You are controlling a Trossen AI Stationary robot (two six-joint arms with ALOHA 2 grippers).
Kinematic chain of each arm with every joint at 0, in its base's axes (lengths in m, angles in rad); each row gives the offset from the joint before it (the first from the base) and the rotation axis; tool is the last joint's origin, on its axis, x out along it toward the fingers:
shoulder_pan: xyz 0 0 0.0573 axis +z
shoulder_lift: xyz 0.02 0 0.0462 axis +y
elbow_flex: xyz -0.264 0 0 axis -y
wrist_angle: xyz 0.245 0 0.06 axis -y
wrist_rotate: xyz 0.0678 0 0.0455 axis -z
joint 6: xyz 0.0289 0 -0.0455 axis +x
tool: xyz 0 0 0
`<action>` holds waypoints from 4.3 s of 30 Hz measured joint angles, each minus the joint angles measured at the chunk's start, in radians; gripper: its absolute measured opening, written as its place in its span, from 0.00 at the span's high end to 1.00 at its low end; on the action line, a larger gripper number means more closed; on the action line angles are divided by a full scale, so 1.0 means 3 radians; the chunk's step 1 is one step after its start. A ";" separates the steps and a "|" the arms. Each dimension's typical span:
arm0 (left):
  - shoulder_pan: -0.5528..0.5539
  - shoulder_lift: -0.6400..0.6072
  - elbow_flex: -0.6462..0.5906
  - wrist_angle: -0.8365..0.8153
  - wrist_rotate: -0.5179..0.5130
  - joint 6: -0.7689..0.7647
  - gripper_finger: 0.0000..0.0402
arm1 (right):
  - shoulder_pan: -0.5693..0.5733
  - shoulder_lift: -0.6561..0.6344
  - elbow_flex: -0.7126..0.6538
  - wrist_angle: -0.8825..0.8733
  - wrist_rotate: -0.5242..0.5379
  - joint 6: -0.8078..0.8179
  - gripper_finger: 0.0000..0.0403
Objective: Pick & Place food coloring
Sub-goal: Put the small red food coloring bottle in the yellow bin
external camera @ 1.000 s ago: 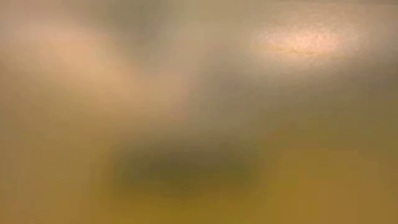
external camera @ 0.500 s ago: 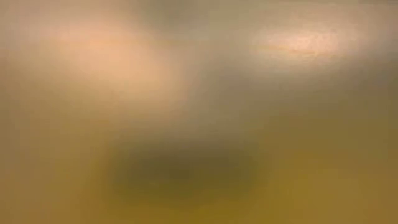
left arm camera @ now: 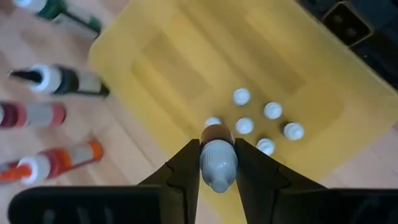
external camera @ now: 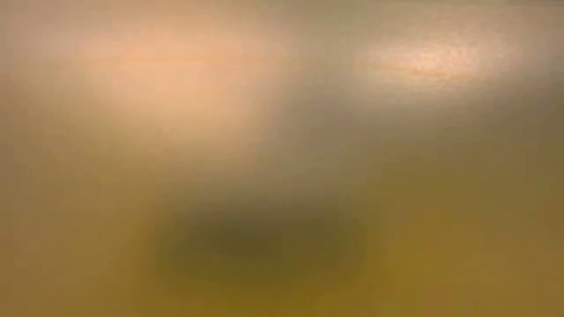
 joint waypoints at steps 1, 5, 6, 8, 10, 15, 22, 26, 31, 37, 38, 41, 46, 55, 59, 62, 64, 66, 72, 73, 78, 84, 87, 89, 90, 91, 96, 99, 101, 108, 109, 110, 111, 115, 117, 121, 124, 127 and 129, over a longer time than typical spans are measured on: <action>-0.0020 0.0027 0.0013 0.0006 0.0000 0.0020 0.80 | 0.0000 -0.0001 -0.0001 0.0000 0.0001 0.0000 0.66; -0.0045 0.0047 -0.0006 0.0009 -0.0003 0.0047 0.80 | 0.0000 -0.0001 0.0000 0.0000 0.0000 0.0000 0.66; -0.0042 0.0047 -0.0006 0.0012 -0.0005 0.0047 0.80 | 0.0000 -0.0001 -0.0001 0.0000 0.0000 0.0000 0.66; -0.0020 0.0047 -0.0011 0.0025 -0.0038 0.0047 0.80 | 0.0000 -0.0001 0.0000 -0.0001 0.0001 0.0000 0.66; 0.0005 0.0048 -0.0011 0.0052 -0.0131 0.0053 0.80 | 0.0000 -0.0001 0.0000 0.0000 0.0001 0.0000 0.66; 0.0050 0.0235 -0.0014 0.0174 -0.0254 0.0145 0.80 | 0.0000 -0.0001 0.0000 -0.0001 0.0001 0.0000 0.66; 0.0072 0.0440 -0.0002 0.0304 -0.0265 0.0216 0.80 | 0.0000 -0.0001 0.0000 0.0000 0.0001 0.0000 0.66; 0.0119 0.0544 0.0013 0.0432 -0.0264 0.0307 0.80 | 0.0000 0.0001 0.0000 -0.0001 0.0001 0.0000 0.66; 0.0152 0.0681 0.0015 0.0471 -0.0262 0.0400 0.80 | 0.0000 0.0001 0.0000 0.0001 0.0003 0.0000 0.66; 0.0152 0.0777 0.0018 0.0450 -0.0261 0.0514 0.80 | 0.0000 -0.0001 -0.0001 -0.0001 0.0002 0.0000 0.66; 0.0152 0.0791 0.0032 0.0460 -0.0266 0.0541 0.80 | -0.0001 -0.0003 0.0000 0.0000 0.0002 0.0000 0.66; 0.0152 0.0811 0.0071 0.0373 -0.0303 0.0572 0.80 | 0.0000 -0.0001 -0.0001 0.0000 0.0002 0.0000 0.66; 0.0169 0.0810 0.0080 0.0375 -0.0295 0.0572 0.80 | -0.0001 0.0000 -0.0001 0.0000 0.0002 0.0000 0.66; 0.0143 0.0798 0.0544 -0.0128 -0.0280 0.0430 0.80 | -0.0001 -0.0001 0.0000 0.0000 0.0001 0.0000 0.66; 0.0115 0.0797 0.0968 -0.0562 -0.0091 0.0230 0.80 | -0.0001 0.0000 0.0000 0.0000 0.0001 0.0000 0.66; 0.0075 0.0785 0.1155 -0.0842 0.0074 0.0013 0.80 | -0.0001 0.0000 -0.0001 -0.0001 0.0002 0.0000 0.66; 0.0024 0.0683 0.1047 -0.0867 0.0136 -0.0108 0.80 | -0.0001 0.0000 0.0000 0.0000 0.0001 0.0000 0.66; -0.0030 0.0540 0.0909 -0.0872 0.0157 -0.0198 0.80 | 0.0000 -0.0001 0.0000 0.0000 0.0003 0.0000 0.66; -0.0156 0.0019 0.0090 -0.0621 -0.0016 -0.0521 0.80 | -0.0001 -0.0001 0.0000 -0.0001 0.0001 0.0000 0.66; -0.0172 -0.0093 -0.0108 -0.0490 -0.0028 -0.0611 0.80 | 0.0000 0.0000 0.0000 -0.0001 0.0002 0.0000 0.66; -0.0248 -0.0639 -0.1046 0.0167 -0.0052 -0.1131 0.80 | 0.0000 0.0000 0.0000 -0.0001 0.0002 0.0000 0.66; -0.0220 -0.0767 -0.1369 0.0280 -0.0057 -0.1941 0.80 | -0.0001 0.0000 -0.0001 -0.0001 0.0001 0.0000 0.66; -0.0166 -0.0705 -0.1342 0.0325 -0.0062 -0.2137 0.80 | 0.0000 0.0000 -0.0001 -0.0001 0.0003 0.0000 0.66; -0.0139 -0.0643 -0.1336 0.0322 -0.0034 -0.2239 0.80 | 0.0000 -0.0001 0.0000 -0.0001 0.0002 0.0000 0.66; -0.0122 -0.0607 -0.1315 0.0301 0.0007 -0.2261 0.80 | 0.0000 -0.0001 0.0000 -0.0001 0.0002 0.0000 0.66; -0.0113 -0.0573 -0.1293 0.0305 0.0038 -0.2265 0.80 | 0.0000 0.0000 0.0000 -0.0001 0.0001 0.0000 0.66; -0.0106 -0.0353 -0.1152 0.0252 0.0183 -0.2212 0.80 | -0.0001 0.0000 -0.0001 -0.0001 0.0001 0.0000 0.66; -0.0094 -0.0280 -0.1030 0.0211 0.0181 -0.2184 0.80 | -0.0001 0.0000 0.0000 -0.0001 0.0002 0.0000 0.66; -0.0071 -0.0235 -0.0975 0.0199 0.0180 -0.2185 0.80 | 0.0000 0.0000 0.0000 -0.0001 0.0001 0.0000 0.66; -0.0003 -0.0230 -0.0939 0.0174 0.0173 -0.2203 0.80 | 0.0000 0.0000 0.0000 -0.0001 0.0001 0.0000 0.66; -0.0001 -0.0230 -0.0939 0.0171 0.0174 -0.2204 0.80 | 0.0000 -0.0001 0.0000 -0.0001 0.0003 0.0000 0.66; 0.0001 -0.0230 -0.0936 0.0179 0.0173 -0.2203 0.80 | -0.0001 0.0000 0.0000 -0.0001 0.0002 0.0000 0.66; 0.0003 -0.0229 -0.0911 0.0166 0.0172 -0.2181 0.80 | -0.0001 0.0000 0.0000 -0.0001 0.0002 0.0000 0.66; 0.0000 -0.0232 -0.0767 0.0134 0.0082 -0.1805 0.80 | -0.0001 0.0000 0.0000 -0.0001 0.0002 0.0000 0.66; 0.0000 -0.0230 -0.0698 0.0087 0.0055 -0.1463 0.80 | -0.0001 0.0000 0.0000 -0.0001 0.0002 0.0000 0.66; -0.0008 -0.0230 -0.0530 0.0082 0.0152 -0.0588 0.80 | 0.0000 0.0000 0.0000 -0.0001 0.0002 0.0000 0.66; -0.0034 -0.0230 -0.0388 0.0031 0.0289 -0.0037 0.80 | 0.0000 -0.0001 0.0000 -0.0001 0.0003 0.0000 0.66; -0.0118 -0.0232 -0.0288 0.0002 0.0313 0.0324 0.80 | -0.0001 0.0000 0.0000 -0.0001 0.0003 0.0000 0.66; -0.0209 -0.0232 -0.0277 -0.0046 0.0303 0.0522 0.80 | -0.0001 0.0000 0.0000 -0.0001 0.0002 0.0000 0.66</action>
